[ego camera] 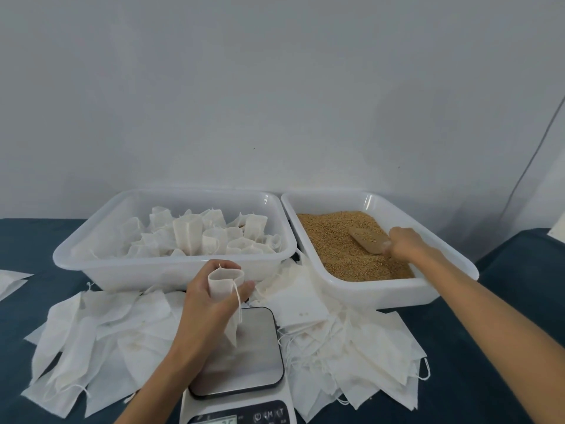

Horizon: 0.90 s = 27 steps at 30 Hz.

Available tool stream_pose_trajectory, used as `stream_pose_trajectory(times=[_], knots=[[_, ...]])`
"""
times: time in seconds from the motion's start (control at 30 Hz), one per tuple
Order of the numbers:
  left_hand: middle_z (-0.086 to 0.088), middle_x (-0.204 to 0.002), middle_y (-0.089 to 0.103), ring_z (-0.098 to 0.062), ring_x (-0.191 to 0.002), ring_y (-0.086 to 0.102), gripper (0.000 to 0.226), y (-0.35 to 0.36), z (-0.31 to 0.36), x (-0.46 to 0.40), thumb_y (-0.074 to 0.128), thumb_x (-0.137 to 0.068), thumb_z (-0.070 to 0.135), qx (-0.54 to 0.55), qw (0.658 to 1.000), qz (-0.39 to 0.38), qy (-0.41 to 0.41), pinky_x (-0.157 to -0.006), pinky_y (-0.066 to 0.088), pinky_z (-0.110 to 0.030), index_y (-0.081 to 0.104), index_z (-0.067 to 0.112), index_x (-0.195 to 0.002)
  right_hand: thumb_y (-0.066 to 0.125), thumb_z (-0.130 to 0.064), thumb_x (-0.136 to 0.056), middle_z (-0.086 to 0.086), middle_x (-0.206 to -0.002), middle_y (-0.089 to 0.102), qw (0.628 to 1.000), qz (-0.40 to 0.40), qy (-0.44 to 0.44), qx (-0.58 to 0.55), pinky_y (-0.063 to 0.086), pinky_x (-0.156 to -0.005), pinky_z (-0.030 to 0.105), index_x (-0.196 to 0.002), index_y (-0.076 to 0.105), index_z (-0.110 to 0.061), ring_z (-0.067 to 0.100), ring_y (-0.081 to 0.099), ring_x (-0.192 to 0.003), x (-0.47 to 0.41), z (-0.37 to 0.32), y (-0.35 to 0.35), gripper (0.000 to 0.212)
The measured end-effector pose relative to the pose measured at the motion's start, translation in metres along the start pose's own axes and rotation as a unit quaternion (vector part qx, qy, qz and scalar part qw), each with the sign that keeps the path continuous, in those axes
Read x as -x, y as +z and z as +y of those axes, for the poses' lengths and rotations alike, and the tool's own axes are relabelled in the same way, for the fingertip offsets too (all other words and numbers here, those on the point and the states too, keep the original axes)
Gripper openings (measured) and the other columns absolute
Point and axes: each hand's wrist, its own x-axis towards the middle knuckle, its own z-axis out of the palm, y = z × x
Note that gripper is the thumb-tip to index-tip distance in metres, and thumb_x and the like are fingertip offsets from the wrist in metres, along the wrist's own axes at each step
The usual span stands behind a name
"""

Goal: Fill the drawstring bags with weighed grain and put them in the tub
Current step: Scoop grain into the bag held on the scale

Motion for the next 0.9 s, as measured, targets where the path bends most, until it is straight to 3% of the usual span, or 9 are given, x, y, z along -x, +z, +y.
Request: stream_pose_trajectory(times=[0.2,0.3,0.43,0.57,0.73,0.9], knots=[[-0.005,-0.084,0.073,-0.010,-0.068,0.068,0.026,0.001,-0.002,-0.001,0.089,-0.082,0.019,0.007,1.000,-0.005,-0.009,-0.055,0.050,-0.017,0.066,0.029,-0.088,0.059,-0.010,-0.097,0.004,-0.079,0.055,0.998,0.060,0.001,-0.010,0.042,-0.063,0.031,-0.097,0.060,-0.004,0.023,0.056,-0.078,-0.004,0.006,0.006,0.006],[-0.005,-0.084,0.072,-0.007,-0.068,0.066,0.022,0.001,-0.003,-0.001,0.082,-0.073,0.032,0.008,1.000,-0.010,-0.005,-0.057,0.050,-0.016,0.066,0.029,-0.088,0.069,-0.013,-0.094,0.005,-0.088,0.064,0.995,0.068,-0.013,-0.072,0.049,-0.073,0.033,-0.087,0.061,-0.009,0.021,0.060,-0.083,-0.003,0.006,0.006,0.011],[-0.007,-0.085,0.072,-0.011,-0.071,0.068,0.024,0.001,-0.007,-0.002,0.081,-0.073,0.033,0.005,1.000,-0.021,-0.009,-0.058,0.051,-0.018,0.066,0.028,-0.090,0.072,-0.013,-0.092,-0.003,-0.094,0.065,0.985,0.047,-0.065,-0.156,0.045,-0.079,0.028,-0.081,0.059,-0.016,0.014,0.060,-0.086,0.008,-0.003,0.002,0.018],[-0.006,-0.084,0.071,-0.014,-0.073,0.069,0.024,0.003,-0.010,-0.001,0.082,-0.073,0.032,0.007,0.999,-0.030,-0.012,-0.058,0.053,-0.022,0.066,0.028,-0.090,0.068,-0.017,-0.094,-0.003,-0.099,0.067,0.970,0.039,-0.139,-0.198,0.046,-0.074,0.026,-0.092,0.063,-0.021,0.010,0.061,-0.081,0.029,-0.022,-0.007,0.006],[-0.004,-0.081,0.071,-0.013,-0.072,0.070,0.026,0.005,-0.010,0.000,0.083,-0.074,0.029,0.018,0.999,-0.031,-0.018,-0.058,0.052,-0.021,0.066,0.022,-0.092,0.068,-0.020,-0.095,-0.005,-0.100,0.071,0.930,0.038,-0.269,-0.249,0.053,-0.088,0.037,-0.105,0.070,-0.018,0.016,0.067,-0.096,0.068,-0.057,-0.028,0.010],[0.000,-0.078,0.067,-0.007,-0.067,0.063,0.022,0.006,-0.010,0.000,0.083,-0.087,0.007,0.015,0.998,-0.047,-0.024,-0.055,0.050,-0.019,0.065,0.018,-0.093,0.066,-0.023,-0.097,-0.025,-0.116,0.069,0.886,-0.037,-0.371,-0.275,0.047,-0.096,0.027,-0.114,0.069,-0.032,-0.007,0.063,-0.111,0.107,-0.085,-0.050,0.019]])
